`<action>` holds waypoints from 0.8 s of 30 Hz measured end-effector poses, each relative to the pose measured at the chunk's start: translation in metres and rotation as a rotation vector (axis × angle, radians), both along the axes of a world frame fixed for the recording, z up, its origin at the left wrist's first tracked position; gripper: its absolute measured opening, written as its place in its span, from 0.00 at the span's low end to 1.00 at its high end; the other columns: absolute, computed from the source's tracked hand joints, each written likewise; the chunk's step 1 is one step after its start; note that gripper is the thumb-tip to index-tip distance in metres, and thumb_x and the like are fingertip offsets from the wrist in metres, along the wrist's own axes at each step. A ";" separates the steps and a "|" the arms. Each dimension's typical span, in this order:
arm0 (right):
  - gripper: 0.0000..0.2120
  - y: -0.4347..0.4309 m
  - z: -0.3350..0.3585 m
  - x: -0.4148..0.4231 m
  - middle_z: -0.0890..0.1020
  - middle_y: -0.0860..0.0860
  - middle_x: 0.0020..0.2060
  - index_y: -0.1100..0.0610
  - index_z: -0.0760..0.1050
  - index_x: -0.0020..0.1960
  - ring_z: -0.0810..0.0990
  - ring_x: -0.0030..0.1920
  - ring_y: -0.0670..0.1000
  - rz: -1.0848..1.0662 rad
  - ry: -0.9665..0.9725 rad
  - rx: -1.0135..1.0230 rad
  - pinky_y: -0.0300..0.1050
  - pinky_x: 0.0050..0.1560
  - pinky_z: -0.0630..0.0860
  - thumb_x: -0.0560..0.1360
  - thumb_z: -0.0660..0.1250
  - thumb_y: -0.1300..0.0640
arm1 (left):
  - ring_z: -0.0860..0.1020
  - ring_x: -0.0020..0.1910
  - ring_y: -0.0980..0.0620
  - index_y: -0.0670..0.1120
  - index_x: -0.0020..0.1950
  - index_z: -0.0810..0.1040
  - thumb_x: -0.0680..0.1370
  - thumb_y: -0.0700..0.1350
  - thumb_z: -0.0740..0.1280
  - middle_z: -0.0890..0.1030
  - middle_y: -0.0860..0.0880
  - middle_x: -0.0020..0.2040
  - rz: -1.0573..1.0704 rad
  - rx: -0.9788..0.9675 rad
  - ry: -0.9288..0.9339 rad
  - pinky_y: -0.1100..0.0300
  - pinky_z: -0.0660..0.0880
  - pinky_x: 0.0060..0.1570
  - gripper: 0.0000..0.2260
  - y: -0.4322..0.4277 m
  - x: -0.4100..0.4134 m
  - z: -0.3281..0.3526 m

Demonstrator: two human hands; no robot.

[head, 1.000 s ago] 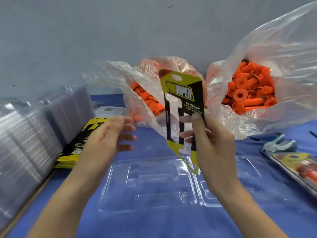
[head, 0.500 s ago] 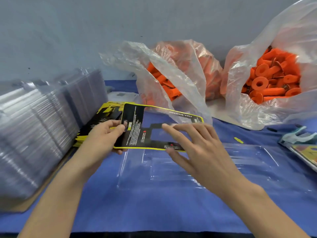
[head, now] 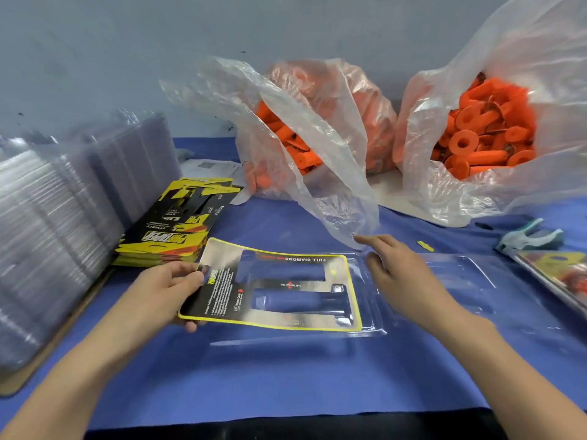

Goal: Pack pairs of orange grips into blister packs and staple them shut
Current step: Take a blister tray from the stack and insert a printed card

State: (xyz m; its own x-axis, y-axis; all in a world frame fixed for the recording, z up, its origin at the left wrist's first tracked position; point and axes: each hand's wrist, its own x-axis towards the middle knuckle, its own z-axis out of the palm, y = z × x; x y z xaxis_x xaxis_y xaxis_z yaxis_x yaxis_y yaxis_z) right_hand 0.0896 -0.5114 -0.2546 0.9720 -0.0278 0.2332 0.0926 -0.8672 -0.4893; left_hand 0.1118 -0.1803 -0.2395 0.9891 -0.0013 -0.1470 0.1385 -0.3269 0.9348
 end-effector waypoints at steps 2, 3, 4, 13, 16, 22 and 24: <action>0.21 -0.002 -0.003 0.002 0.75 0.49 0.66 0.50 0.70 0.72 0.74 0.61 0.55 -0.002 0.013 0.040 0.51 0.60 0.71 0.82 0.54 0.62 | 0.76 0.25 0.49 0.42 0.56 0.78 0.82 0.41 0.64 0.85 0.47 0.36 -0.001 0.003 0.011 0.60 0.75 0.21 0.06 -0.009 0.001 -0.002; 0.21 -0.003 -0.004 0.003 0.75 0.49 0.66 0.51 0.70 0.72 0.75 0.61 0.55 -0.006 0.016 0.057 0.51 0.60 0.71 0.81 0.54 0.63 | 0.76 0.25 0.50 0.43 0.56 0.78 0.81 0.42 0.64 0.85 0.47 0.37 -0.006 0.007 0.014 0.60 0.75 0.22 0.06 -0.013 0.001 -0.004; 0.21 -0.004 -0.005 0.003 0.75 0.50 0.66 0.51 0.71 0.72 0.75 0.61 0.55 -0.011 0.014 0.064 0.51 0.60 0.71 0.81 0.54 0.63 | 0.76 0.24 0.50 0.44 0.56 0.77 0.81 0.43 0.65 0.86 0.47 0.37 -0.017 0.017 0.017 0.60 0.75 0.22 0.06 -0.016 0.001 -0.005; 0.14 -0.003 -0.005 0.003 0.79 0.49 0.62 0.50 0.77 0.65 0.75 0.62 0.55 0.013 -0.001 0.002 0.52 0.63 0.69 0.81 0.60 0.55 | 0.78 0.24 0.51 0.55 0.58 0.74 0.81 0.51 0.64 0.86 0.54 0.40 -0.073 0.363 -0.108 0.63 0.74 0.23 0.07 -0.023 -0.002 -0.009; 0.14 -0.004 -0.006 0.003 0.79 0.48 0.62 0.50 0.78 0.64 0.75 0.62 0.55 0.013 0.007 0.005 0.51 0.64 0.68 0.82 0.60 0.53 | 0.81 0.31 0.50 0.58 0.62 0.72 0.81 0.51 0.64 0.84 0.58 0.40 -0.032 0.482 -0.143 0.53 0.81 0.32 0.10 -0.019 -0.001 -0.009; 0.13 -0.003 -0.010 0.003 0.78 0.45 0.61 0.47 0.78 0.63 0.73 0.61 0.54 0.015 0.013 -0.055 0.49 0.65 0.66 0.81 0.60 0.51 | 0.77 0.44 0.50 0.60 0.67 0.70 0.79 0.58 0.60 0.77 0.58 0.40 -0.063 0.924 -0.370 0.51 0.74 0.41 0.16 -0.019 -0.010 -0.019; 0.13 -0.003 -0.011 0.003 0.78 0.45 0.61 0.46 0.78 0.63 0.73 0.61 0.54 0.006 0.012 -0.078 0.48 0.65 0.66 0.81 0.61 0.51 | 0.76 0.43 0.50 0.62 0.64 0.71 0.79 0.59 0.60 0.69 0.57 0.48 -0.023 0.989 -0.403 0.53 0.72 0.38 0.14 -0.019 -0.010 -0.019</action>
State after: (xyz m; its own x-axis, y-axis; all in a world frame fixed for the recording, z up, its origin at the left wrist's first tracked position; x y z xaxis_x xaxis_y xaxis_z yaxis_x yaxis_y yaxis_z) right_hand 0.0929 -0.5142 -0.2658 0.9749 -0.0044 0.2228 0.0921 -0.9024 -0.4210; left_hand 0.1022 -0.1994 -0.2587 0.9662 -0.0799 0.2452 -0.1376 -0.9638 0.2283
